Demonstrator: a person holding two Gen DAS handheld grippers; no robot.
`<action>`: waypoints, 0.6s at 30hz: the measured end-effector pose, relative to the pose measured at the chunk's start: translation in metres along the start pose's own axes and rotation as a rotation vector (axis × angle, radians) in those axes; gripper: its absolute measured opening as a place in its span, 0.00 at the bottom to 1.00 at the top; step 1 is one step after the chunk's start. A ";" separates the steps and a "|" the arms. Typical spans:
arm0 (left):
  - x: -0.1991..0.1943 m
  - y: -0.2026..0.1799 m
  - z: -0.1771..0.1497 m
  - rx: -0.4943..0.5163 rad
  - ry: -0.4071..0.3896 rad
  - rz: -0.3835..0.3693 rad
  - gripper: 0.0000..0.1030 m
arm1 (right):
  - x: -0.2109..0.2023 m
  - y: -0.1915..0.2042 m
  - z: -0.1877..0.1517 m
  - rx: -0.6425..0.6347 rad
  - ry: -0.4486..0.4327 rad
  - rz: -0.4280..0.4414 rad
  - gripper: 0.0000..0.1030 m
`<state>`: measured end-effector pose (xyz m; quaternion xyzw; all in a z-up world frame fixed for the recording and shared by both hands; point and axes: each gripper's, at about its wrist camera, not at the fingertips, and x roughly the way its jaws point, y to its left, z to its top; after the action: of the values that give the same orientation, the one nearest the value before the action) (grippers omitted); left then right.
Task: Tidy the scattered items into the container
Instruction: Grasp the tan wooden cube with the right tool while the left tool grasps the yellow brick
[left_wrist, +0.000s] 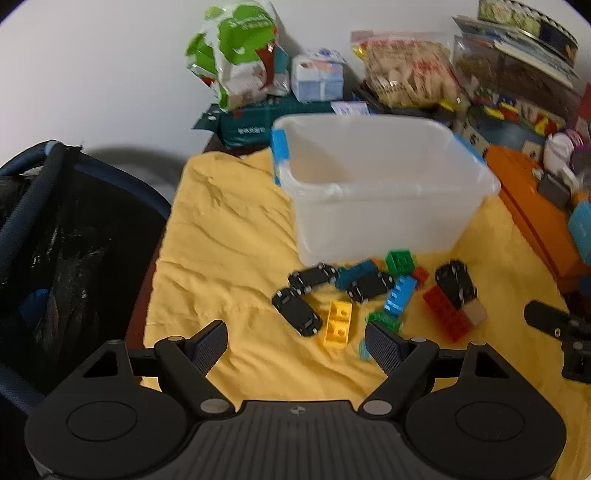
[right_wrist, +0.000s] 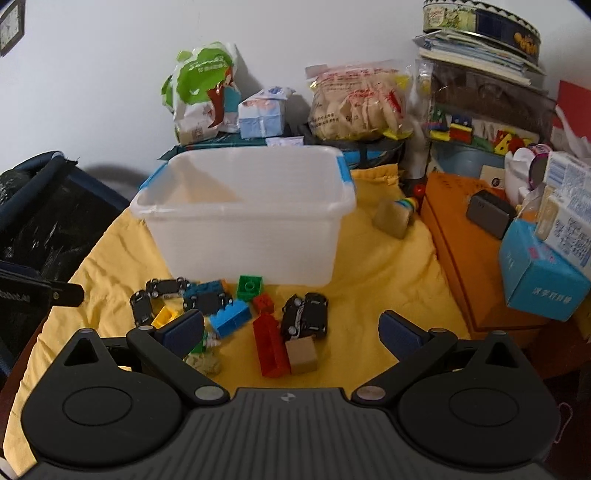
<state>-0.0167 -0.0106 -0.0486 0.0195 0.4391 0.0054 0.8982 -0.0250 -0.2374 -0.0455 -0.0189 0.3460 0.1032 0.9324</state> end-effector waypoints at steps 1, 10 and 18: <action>0.003 -0.001 -0.002 0.005 0.006 -0.007 0.83 | 0.002 0.000 -0.002 -0.008 0.001 -0.001 1.00; 0.043 -0.012 -0.017 0.029 0.049 -0.048 0.66 | 0.036 -0.006 -0.016 -0.020 0.022 0.019 0.99; 0.075 -0.026 -0.026 0.051 0.071 -0.052 0.58 | 0.063 -0.004 -0.026 -0.082 0.035 0.059 0.77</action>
<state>0.0083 -0.0341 -0.1249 0.0310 0.4712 -0.0284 0.8810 0.0059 -0.2327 -0.1066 -0.0487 0.3583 0.1445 0.9211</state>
